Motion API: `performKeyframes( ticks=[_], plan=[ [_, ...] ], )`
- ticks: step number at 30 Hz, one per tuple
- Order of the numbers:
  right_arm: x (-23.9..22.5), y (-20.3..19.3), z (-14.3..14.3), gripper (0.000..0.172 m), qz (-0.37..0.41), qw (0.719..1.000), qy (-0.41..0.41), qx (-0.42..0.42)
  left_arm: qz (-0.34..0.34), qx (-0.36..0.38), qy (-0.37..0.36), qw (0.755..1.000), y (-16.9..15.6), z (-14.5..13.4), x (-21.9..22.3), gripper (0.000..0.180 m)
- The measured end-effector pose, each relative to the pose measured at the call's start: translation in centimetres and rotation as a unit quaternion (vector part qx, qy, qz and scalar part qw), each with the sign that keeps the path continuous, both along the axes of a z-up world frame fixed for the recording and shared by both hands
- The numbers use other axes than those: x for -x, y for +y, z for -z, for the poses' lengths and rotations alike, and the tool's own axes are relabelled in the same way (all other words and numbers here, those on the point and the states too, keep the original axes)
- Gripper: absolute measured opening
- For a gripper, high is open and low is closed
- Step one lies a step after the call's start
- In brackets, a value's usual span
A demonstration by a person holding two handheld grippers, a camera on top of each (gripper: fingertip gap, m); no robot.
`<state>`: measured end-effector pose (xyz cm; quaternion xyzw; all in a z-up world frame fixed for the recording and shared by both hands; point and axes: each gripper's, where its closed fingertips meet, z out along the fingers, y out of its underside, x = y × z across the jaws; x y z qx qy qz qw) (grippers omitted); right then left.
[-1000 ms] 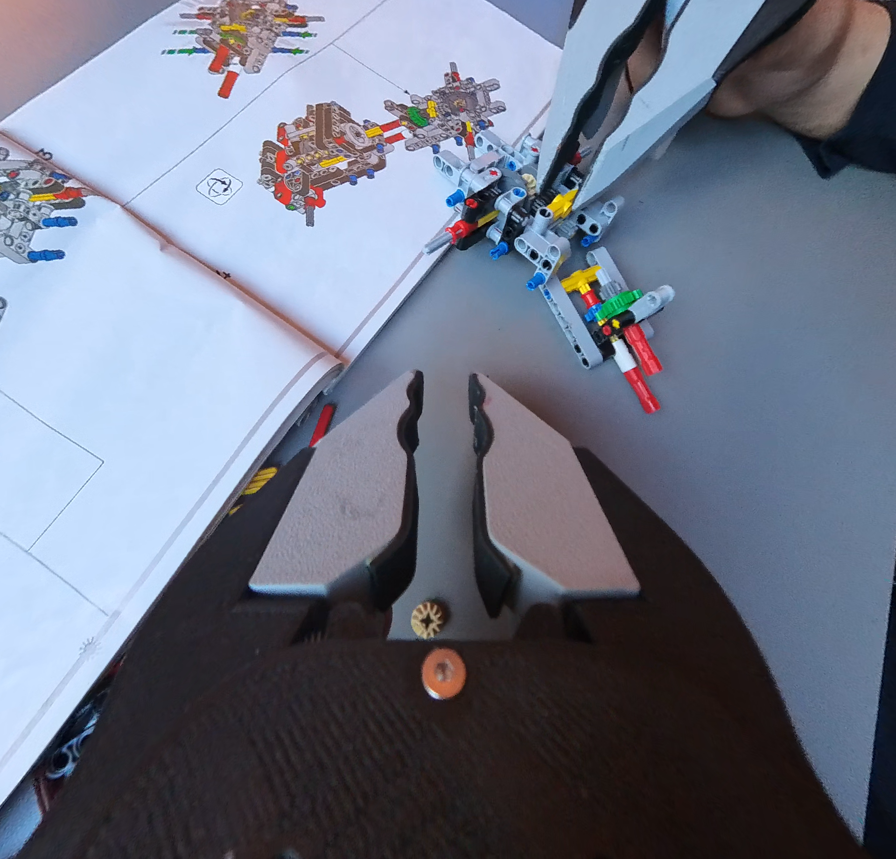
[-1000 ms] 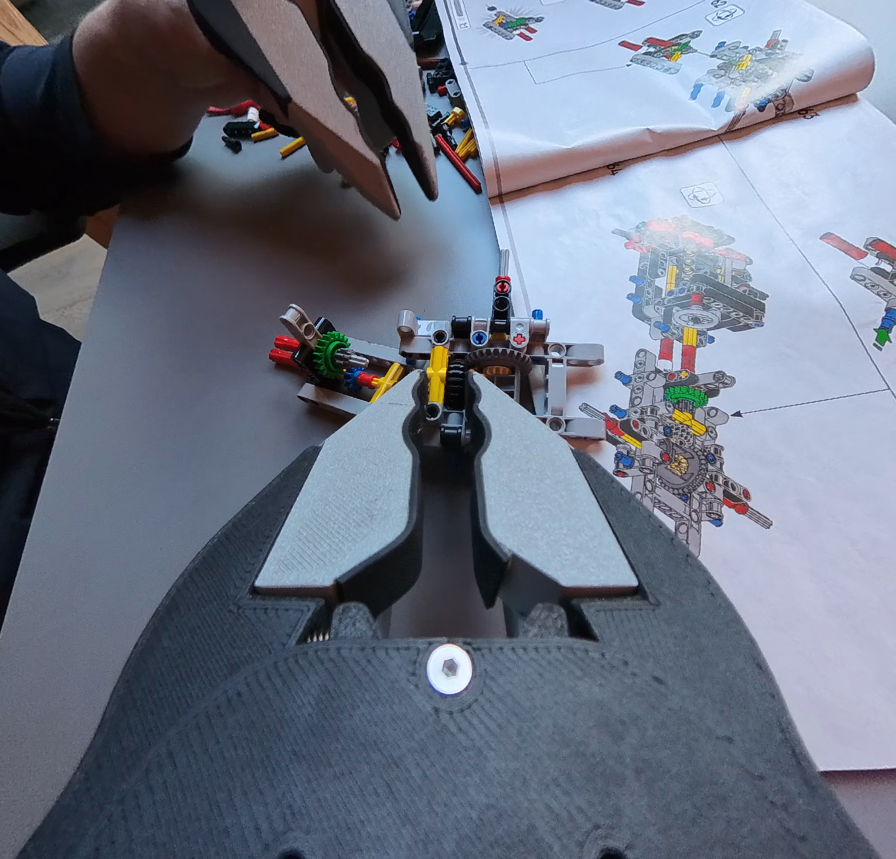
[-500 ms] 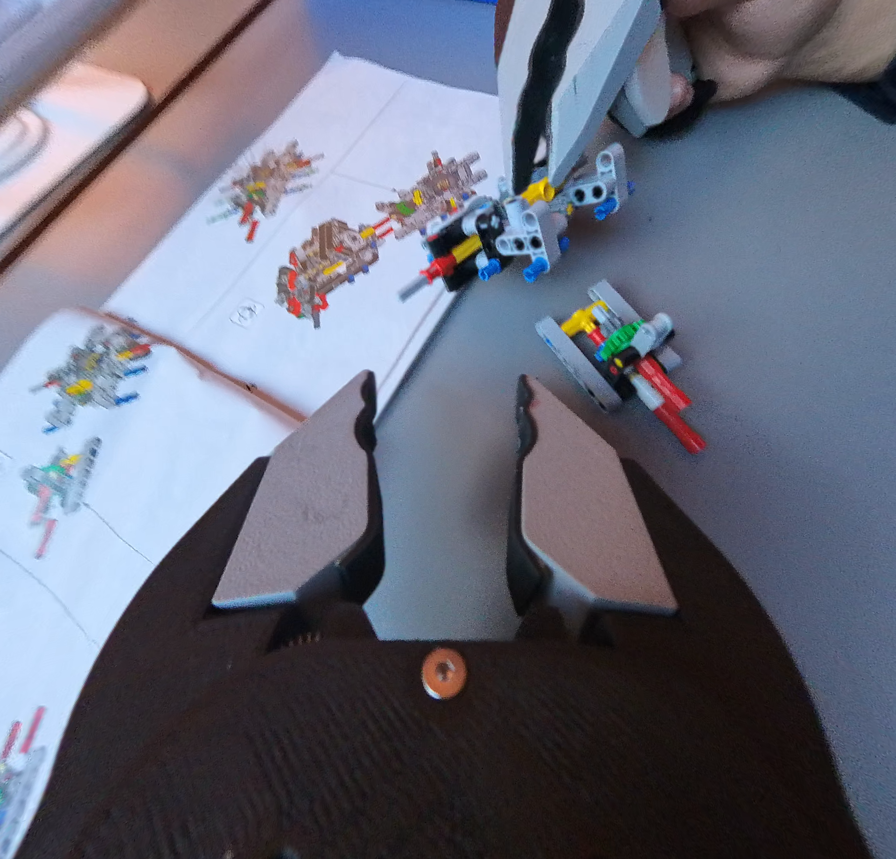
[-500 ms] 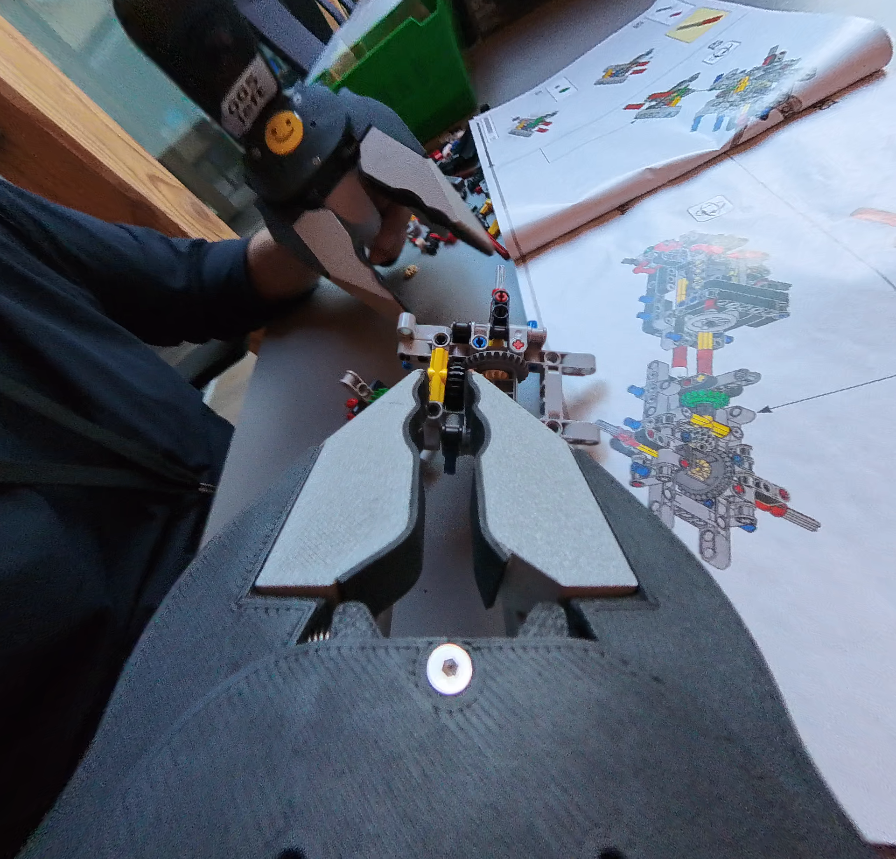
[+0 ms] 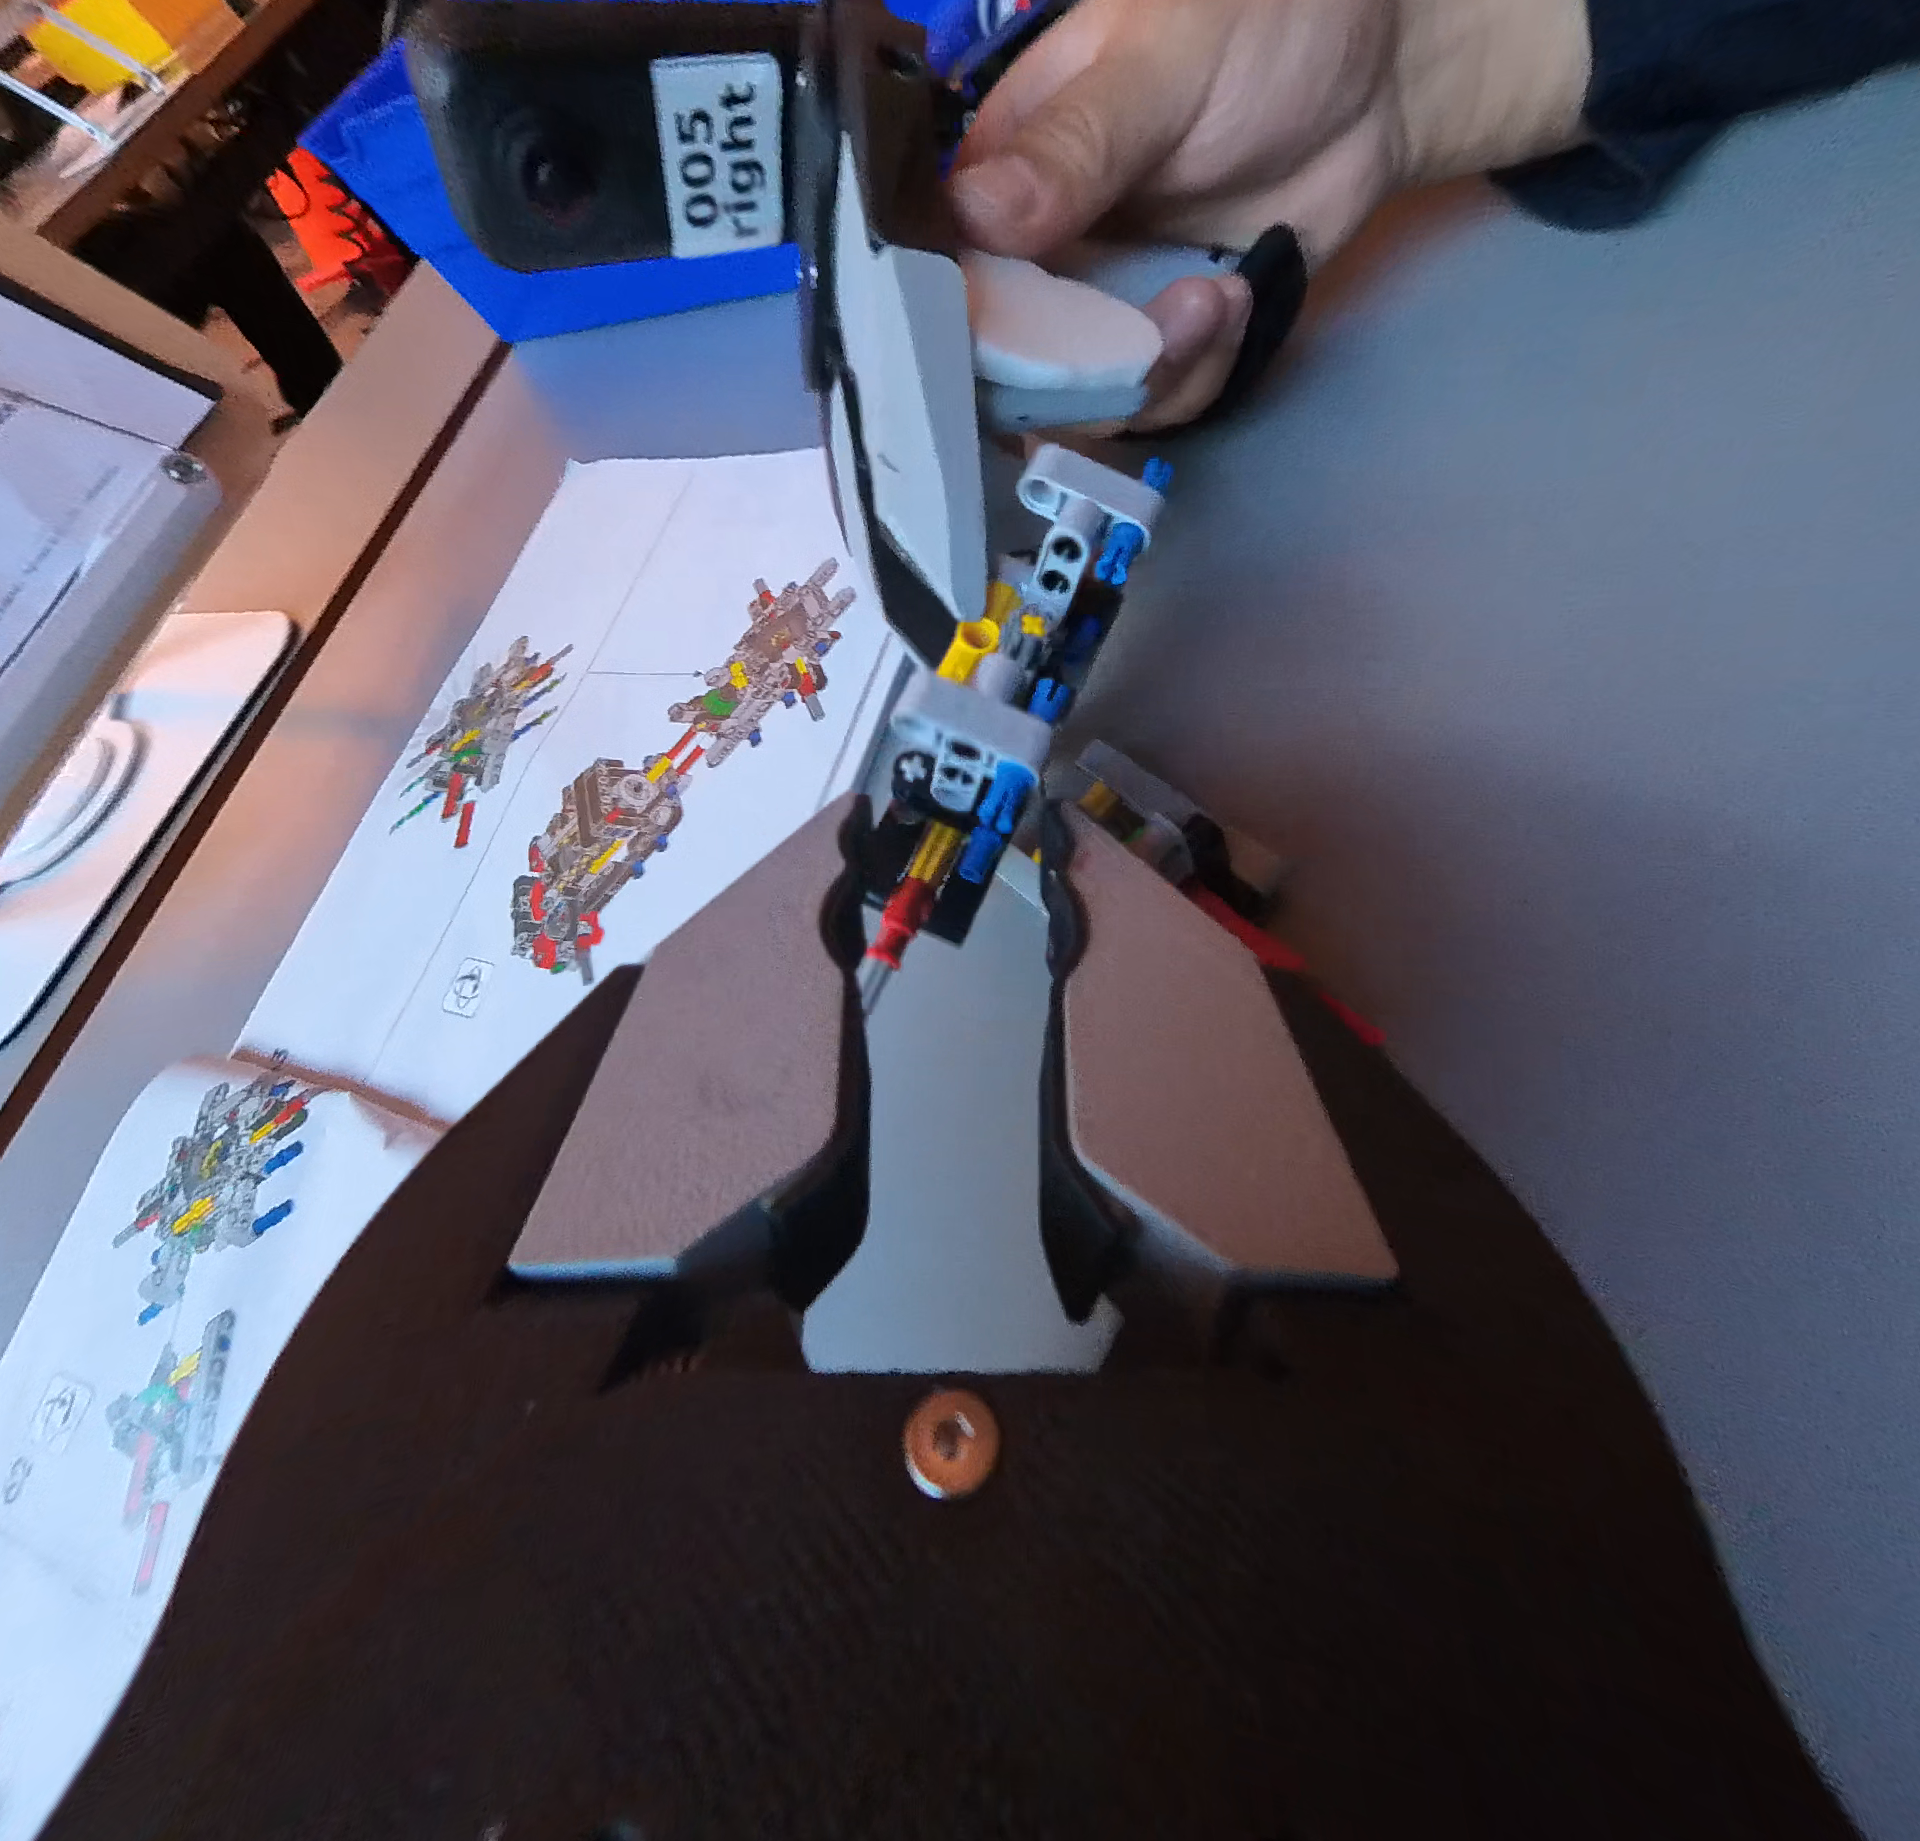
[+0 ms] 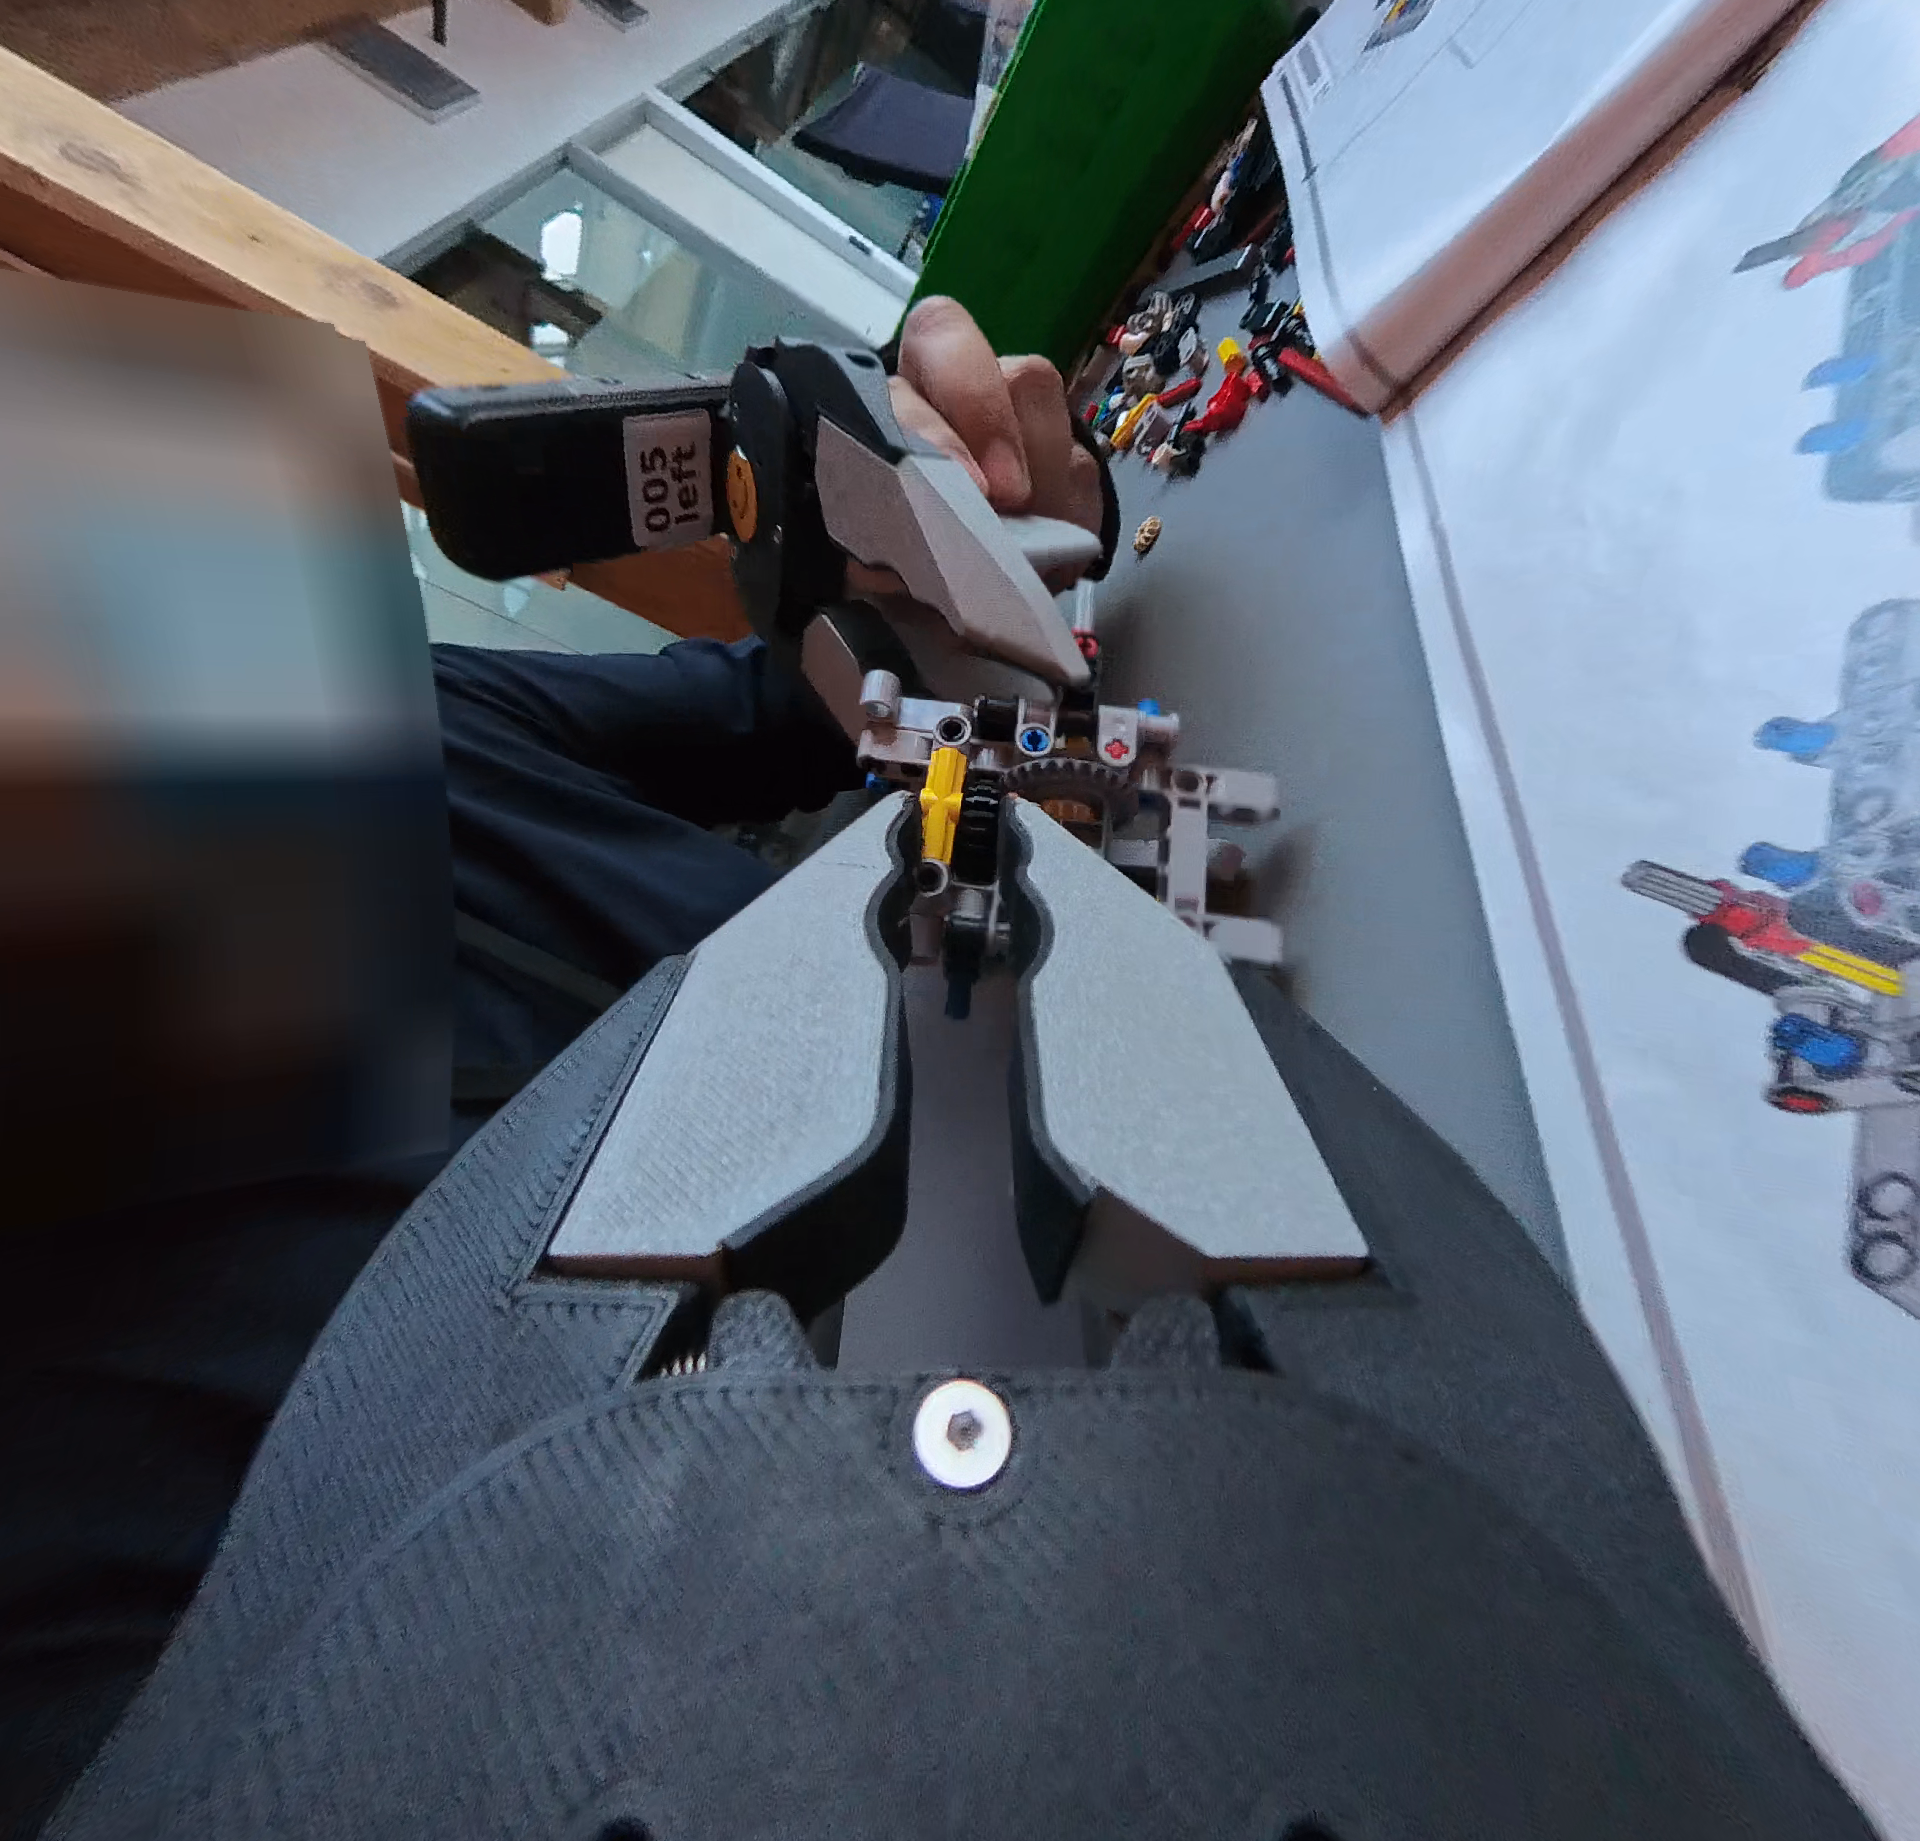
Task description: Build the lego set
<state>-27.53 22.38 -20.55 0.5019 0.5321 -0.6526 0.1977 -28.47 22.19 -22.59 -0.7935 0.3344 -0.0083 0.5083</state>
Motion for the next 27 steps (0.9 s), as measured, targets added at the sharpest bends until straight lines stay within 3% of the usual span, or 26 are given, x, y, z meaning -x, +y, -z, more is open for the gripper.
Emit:
performKeyframes(
  ticks=[4,6,10,14,17,21,24,27],
  plan=[
    [0.3,0.0,0.2,0.011,0.004,1.000,-0.010,-0.006,0.000,0.020,-0.005,1.000,0.1,0.8,-0.2,0.023],
    [0.6,1.0,-0.4,0.005,0.028,1.000,0.006,-0.010,-0.020,0.042,-0.046,0.998,0.3,0.7,0.2,0.022],
    [1.4,5.2,-2.4,0.017,0.138,0.986,0.071,-0.068,-0.085,0.088,-0.160,0.979,0.8,0.4,2.1,0.022],
    [1.3,7.7,-4.5,0.021,0.247,0.930,0.162,-0.219,-0.141,0.115,-0.246,0.952,1.3,0.3,4.0,0.022],
    [1.4,7.1,-5.6,0.000,0.299,0.865,0.222,-0.336,-0.164,0.113,-0.265,0.943,1.7,0.1,4.6,0.021],
    [2.5,6.4,-4.3,0.001,0.343,0.783,0.236,-0.463,-0.169,0.108,-0.291,0.935,2.2,-0.4,4.0,0.020],
    [3.1,6.1,-2.2,0.027,0.348,0.772,0.204,-0.491,-0.176,0.100,-0.287,0.936,2.3,-0.5,4.0,0.020],
    [3.2,6.1,-0.5,0.032,0.348,0.790,0.155,-0.481,-0.178,0.093,-0.280,0.939,2.3,-0.5,3.9,0.020]
  ],
)
